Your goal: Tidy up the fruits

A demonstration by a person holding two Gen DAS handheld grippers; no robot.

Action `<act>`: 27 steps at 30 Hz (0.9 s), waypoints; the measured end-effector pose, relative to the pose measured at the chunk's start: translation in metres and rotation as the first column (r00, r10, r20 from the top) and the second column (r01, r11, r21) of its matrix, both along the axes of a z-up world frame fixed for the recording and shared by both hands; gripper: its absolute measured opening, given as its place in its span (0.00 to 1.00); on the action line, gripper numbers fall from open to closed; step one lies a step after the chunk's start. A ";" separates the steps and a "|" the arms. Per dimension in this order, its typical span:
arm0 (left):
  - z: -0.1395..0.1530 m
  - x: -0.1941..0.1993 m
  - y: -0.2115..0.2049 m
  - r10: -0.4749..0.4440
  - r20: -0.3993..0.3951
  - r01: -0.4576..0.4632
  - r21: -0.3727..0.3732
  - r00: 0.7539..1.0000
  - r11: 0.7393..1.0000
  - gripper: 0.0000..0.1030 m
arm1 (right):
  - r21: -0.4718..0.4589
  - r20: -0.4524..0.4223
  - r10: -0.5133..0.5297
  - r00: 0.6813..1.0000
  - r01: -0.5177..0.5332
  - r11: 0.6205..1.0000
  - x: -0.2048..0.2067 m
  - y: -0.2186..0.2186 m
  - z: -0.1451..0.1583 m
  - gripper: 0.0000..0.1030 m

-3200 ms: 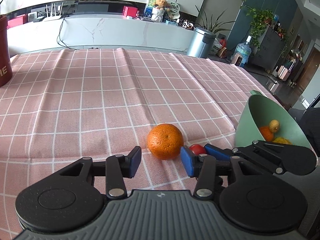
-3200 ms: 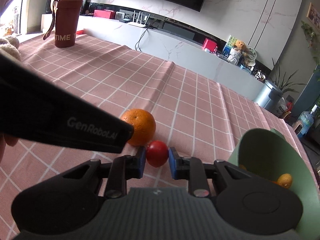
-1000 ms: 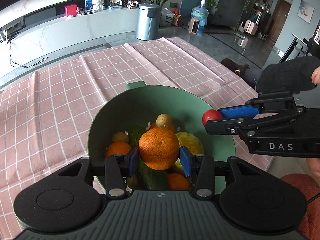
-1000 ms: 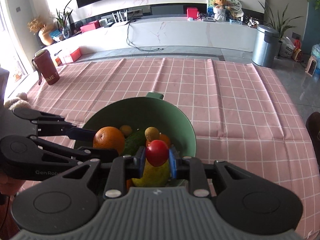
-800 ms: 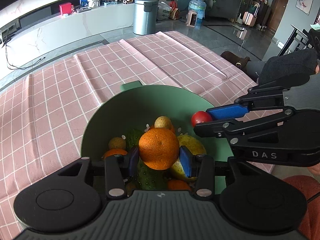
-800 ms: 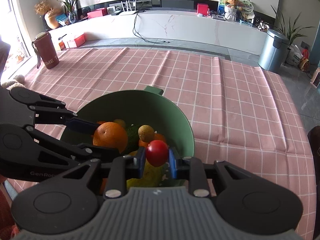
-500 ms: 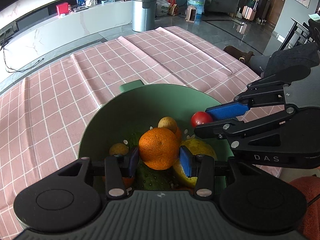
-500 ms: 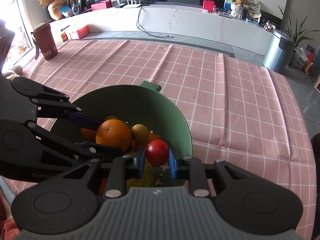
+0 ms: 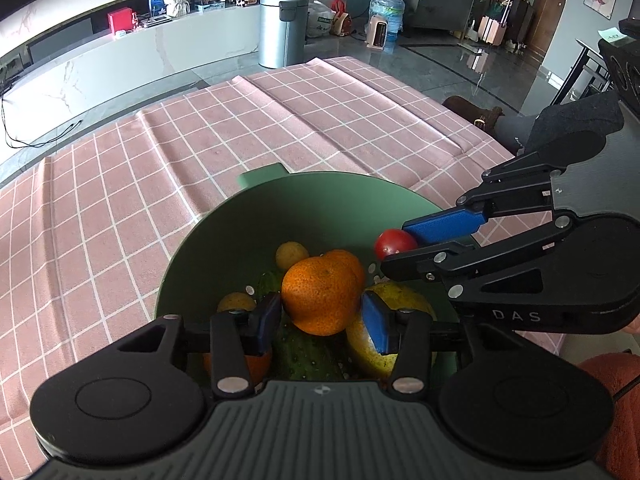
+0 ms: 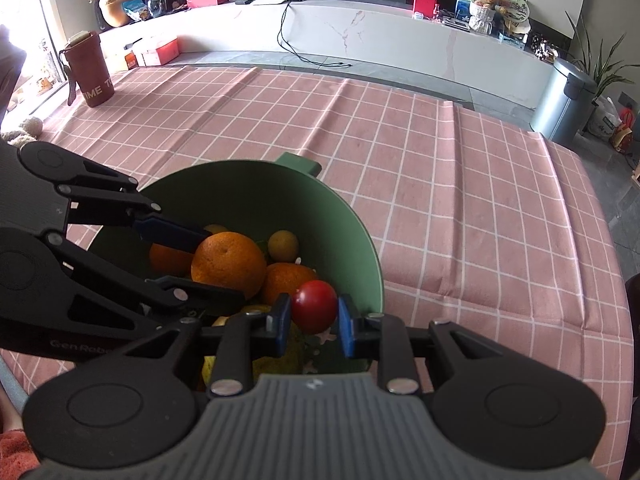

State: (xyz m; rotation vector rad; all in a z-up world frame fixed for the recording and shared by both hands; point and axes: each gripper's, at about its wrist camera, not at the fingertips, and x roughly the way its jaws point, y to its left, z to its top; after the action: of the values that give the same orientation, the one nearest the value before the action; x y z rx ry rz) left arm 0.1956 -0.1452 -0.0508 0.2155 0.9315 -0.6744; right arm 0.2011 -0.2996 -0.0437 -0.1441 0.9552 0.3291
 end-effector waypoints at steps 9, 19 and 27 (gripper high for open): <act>0.026 -0.016 0.016 0.014 0.059 -0.013 -0.010 0.998 1.000 0.60 | 0.009 0.033 -0.012 0.999 0.012 1.000 -0.007 0.004 0.016 0.32; 0.076 -0.051 0.062 0.176 0.180 -0.171 -0.041 0.968 0.984 0.60 | 0.065 0.120 -0.034 0.992 0.026 0.998 -0.034 0.033 0.064 0.54; 0.108 -0.096 0.104 0.361 0.272 -0.358 -0.064 0.892 0.932 0.65 | 0.103 0.230 -0.082 0.970 0.060 0.993 -0.084 0.060 0.101 0.66</act>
State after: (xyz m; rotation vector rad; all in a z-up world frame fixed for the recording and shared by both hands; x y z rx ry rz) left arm 0.0995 -0.0416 0.0577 0.1179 0.6691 -0.2940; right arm 0.1166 -0.2398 0.0568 -0.0588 0.7082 0.2842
